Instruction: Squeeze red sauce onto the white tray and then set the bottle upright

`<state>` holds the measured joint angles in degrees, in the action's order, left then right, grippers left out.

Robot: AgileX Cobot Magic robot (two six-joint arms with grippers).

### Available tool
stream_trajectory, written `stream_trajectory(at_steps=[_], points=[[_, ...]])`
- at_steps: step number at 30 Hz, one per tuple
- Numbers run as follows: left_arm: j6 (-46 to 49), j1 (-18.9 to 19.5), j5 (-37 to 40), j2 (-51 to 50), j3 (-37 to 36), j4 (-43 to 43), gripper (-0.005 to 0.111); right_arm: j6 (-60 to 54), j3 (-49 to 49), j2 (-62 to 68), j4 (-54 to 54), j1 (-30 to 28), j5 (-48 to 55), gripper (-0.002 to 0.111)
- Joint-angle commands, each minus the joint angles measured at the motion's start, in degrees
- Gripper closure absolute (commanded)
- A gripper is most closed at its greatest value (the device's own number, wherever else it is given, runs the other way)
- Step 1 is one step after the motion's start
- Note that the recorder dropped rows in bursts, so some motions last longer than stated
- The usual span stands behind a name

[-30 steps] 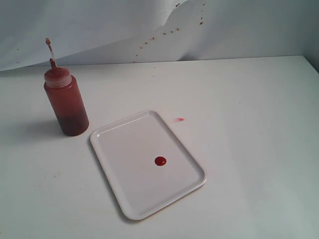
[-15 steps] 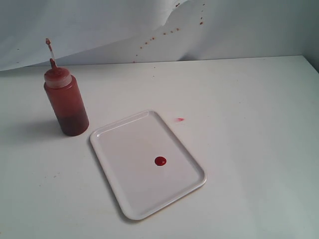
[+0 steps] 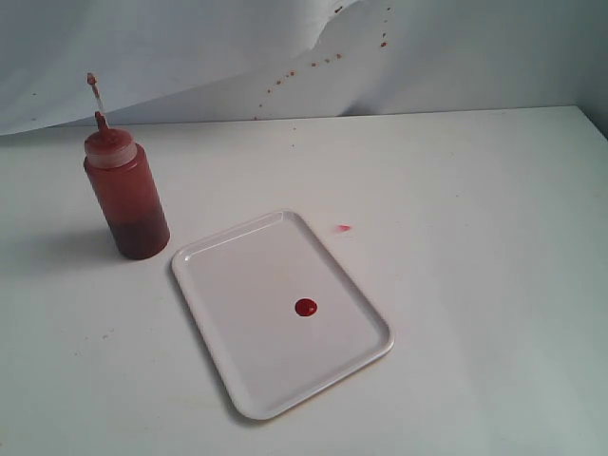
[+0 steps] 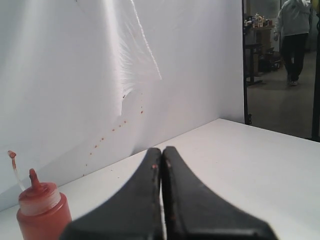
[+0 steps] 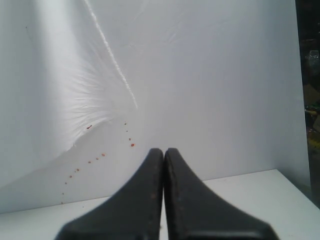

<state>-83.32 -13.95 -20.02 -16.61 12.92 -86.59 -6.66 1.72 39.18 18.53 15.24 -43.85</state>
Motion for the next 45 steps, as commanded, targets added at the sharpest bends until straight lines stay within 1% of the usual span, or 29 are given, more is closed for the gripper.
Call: stream_trajectory(at_steps=[1,13,16,18,20,21,22,23,24,25,28,29,31,33,34,36,39,40,42,45], points=[[-0.42,-0.32,0.73,0.73,-0.18,-0.10,0.107,-0.41,-0.27,-0.38,-0.13,-0.43,-0.07,0.108],[-0.56,-0.32,0.82,7.08,-0.31,-1.19,0.107,-0.52,-0.27,-0.38,-0.13,-0.43,-0.07,0.108],[-0.41,-0.32,1.47,7.25,-0.31,0.17,0.107,-0.52,-0.27,-0.38,-0.13,-0.43,-0.07,0.108],[0.06,-0.32,4.04,7.25,-0.58,5.63,0.107,-0.52,-0.27,-0.38,-0.13,-0.43,-0.07,0.108],[3.67,-0.32,10.38,7.25,-1.01,18.65,0.107,-0.52,-0.27,-0.38,-0.13,-0.43,-0.07,0.108],[10.46,-0.32,18.82,7.25,-1.60,34.00,0.107,-0.40,-0.27,-0.38,-0.13,-0.43,-0.07,0.108],[12.99,-0.32,22.74,7.25,-1.60,38.93,0.107,-0.40,-0.27,-0.38,-0.13,-0.43,-0.07,0.108],[16.74,-0.32,31.66,7.25,-1.60,47.53,0.107,-0.40,-0.27,-0.38,-0.13,-0.43,-0.07,0.108],[17.49,-0.32,34.66,7.25,-1.60,49.28,0.107,-0.40,-0.27,-0.38,-0.13,-0.43,-0.07,0.108],[17.77,-0.32,39.71,7.25,-1.60,51.36,0.107,-0.40,-0.27,-0.38,-0.13,-0.43,-0.07,0.108],[18.29,-0.32,41.04,7.25,-1.60,51.83,0.107,-0.40,-0.27,-0.38,-0.13,-0.43,-0.07,0.108],[20.59,-0.32,40.44,7.25,-1.60,53.68,0.107,-0.40,-0.27,-0.38,-0.13,-0.43,-0.07,0.108],[29.61,-0.32,38.66,7.25,-1.60,59.82,0.107,-0.51,-0.27,-0.38,-0.13,-0.43,-0.07,0.108],[43.63,-0.32,34.12,7.25,-1.60,67.98,0.107,-0.51,-0.27,-0.38,-0.13,-0.43,-0.07,0.108],[53.70,-0.32,30.91,7.25,-1.60,73.53,0.107,-0.51,-0.27,-0.38,-0.13,-0.43,-0.07,0.108],[70.38,-0.32,26.66,7.25,-1.60,81.69,0.107,-0.51,-0.27,-0.38,-0.13,-0.43,-0.07,0.108],[84.37,-0.32,26.83,7.25,-1.60,86.59,0.107,-0.51,-0.27,-0.38,-0.13,-0.43,-0.07,0.108],[87.74,-0.32,27.66,7.25,-1.60,86.59,0.107,-0.51,-0.27,-0.38,-0.13,-0.43,-0.07,0.108],[91.40,-0.32,30.93,7.25,-1.60,86.59,0.107,-0.51,-0.27,-0.38,-0.13,-0.43,-0.07,0.108],[92.30,-0.32,36.22,7.25,-1.60,86.59,0.107,-0.40,-0.27,-0.38,-0.13,-0.43,-0.07,0.108]])
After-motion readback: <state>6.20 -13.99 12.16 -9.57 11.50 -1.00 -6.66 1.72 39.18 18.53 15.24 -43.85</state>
